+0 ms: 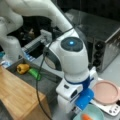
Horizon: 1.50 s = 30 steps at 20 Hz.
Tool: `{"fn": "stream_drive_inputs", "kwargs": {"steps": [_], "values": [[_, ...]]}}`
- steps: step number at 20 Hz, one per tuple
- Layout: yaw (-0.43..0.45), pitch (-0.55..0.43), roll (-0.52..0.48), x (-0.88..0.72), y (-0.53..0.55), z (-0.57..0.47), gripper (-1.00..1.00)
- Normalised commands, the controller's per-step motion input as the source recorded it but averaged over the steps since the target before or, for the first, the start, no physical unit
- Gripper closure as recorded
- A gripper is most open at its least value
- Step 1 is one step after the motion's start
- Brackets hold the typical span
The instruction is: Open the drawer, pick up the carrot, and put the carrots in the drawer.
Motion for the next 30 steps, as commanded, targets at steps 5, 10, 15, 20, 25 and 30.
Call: {"fn": "stream_drive_inputs", "kwargs": {"steps": [5, 10, 15, 20, 25, 30], "values": [[0.118, 0.056, 0.031, 0.25, -0.30, 0.00, -1.00], [0.102, 0.087, 0.023, 0.37, -0.30, 0.08, -1.00], [0.073, 0.122, 0.032, 0.45, -0.18, 0.11, -1.00], [0.051, 0.154, 0.023, 0.40, -0.07, 0.12, -1.00], [0.041, 0.168, 0.001, 0.36, -0.02, 0.10, -1.00], [0.027, 0.166, -0.032, 0.31, -0.02, 0.08, -1.00]]}}
